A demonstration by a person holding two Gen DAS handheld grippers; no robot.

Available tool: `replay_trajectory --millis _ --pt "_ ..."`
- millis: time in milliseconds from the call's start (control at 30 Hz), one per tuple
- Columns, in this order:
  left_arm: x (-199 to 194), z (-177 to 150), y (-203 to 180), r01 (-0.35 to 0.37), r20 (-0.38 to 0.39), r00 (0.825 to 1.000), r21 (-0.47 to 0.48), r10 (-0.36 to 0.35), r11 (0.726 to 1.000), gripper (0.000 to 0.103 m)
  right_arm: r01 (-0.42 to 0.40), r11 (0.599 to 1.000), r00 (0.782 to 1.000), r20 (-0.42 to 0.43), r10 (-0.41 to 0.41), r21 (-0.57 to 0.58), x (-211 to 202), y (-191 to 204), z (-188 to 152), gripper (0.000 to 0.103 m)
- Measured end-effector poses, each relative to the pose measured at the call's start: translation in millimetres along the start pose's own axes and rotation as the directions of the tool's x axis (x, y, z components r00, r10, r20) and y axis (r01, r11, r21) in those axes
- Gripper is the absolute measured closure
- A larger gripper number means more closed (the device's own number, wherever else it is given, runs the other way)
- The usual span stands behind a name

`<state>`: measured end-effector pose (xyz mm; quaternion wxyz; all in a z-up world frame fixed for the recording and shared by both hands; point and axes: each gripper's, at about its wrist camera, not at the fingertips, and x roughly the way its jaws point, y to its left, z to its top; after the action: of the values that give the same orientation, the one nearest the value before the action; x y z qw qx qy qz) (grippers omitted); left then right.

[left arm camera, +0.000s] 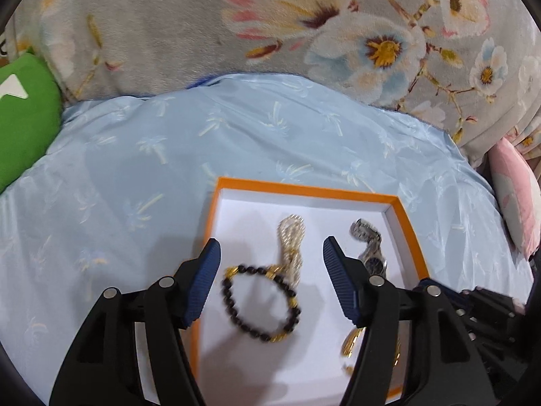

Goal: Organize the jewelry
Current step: 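Carry pearl bracelet and silver watch into the orange box and open both tools, then withdraw both tools from the orange box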

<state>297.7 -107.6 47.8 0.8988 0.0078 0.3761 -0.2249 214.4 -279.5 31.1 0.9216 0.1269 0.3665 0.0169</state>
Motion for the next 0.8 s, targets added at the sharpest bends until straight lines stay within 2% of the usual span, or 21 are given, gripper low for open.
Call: replay_trajectory --millis 100,167,367,433,567,800 --pt "-23 -16 7 -0.016 0.007 1.000 0.004 0.016 1.000 0.042 0.001 1.000 1.000 0.023 -0.001 -0.021 -24 6 -14 0.087" --pt "-37 -28 11 -0.021 0.007 1.000 0.007 0.021 1.000 0.042 0.009 0.999 0.999 0.036 -0.008 -0.042 -39 10 -26 0.079" --pt "-78 -82 25 -0.040 -0.018 0.999 0.018 0.040 0.999 0.042 0.028 0.994 0.999 0.025 -0.026 -0.104 -72 19 -73 0.074" --pt "-90 -99 28 -0.048 -0.021 0.999 0.020 0.049 0.999 0.042 0.016 0.994 1.000 0.010 -0.015 -0.111 -77 19 -87 0.072" --pt "-108 -131 32 -0.037 -0.035 0.999 0.015 0.038 0.999 0.042 0.022 0.990 1.000 -0.007 -0.024 -0.142 -84 24 -114 0.057" --pt "-115 -162 29 -0.004 -0.077 0.997 -0.019 0.003 1.000 0.042 0.029 0.987 0.998 -0.048 -0.037 -0.159 -73 26 -128 0.056"
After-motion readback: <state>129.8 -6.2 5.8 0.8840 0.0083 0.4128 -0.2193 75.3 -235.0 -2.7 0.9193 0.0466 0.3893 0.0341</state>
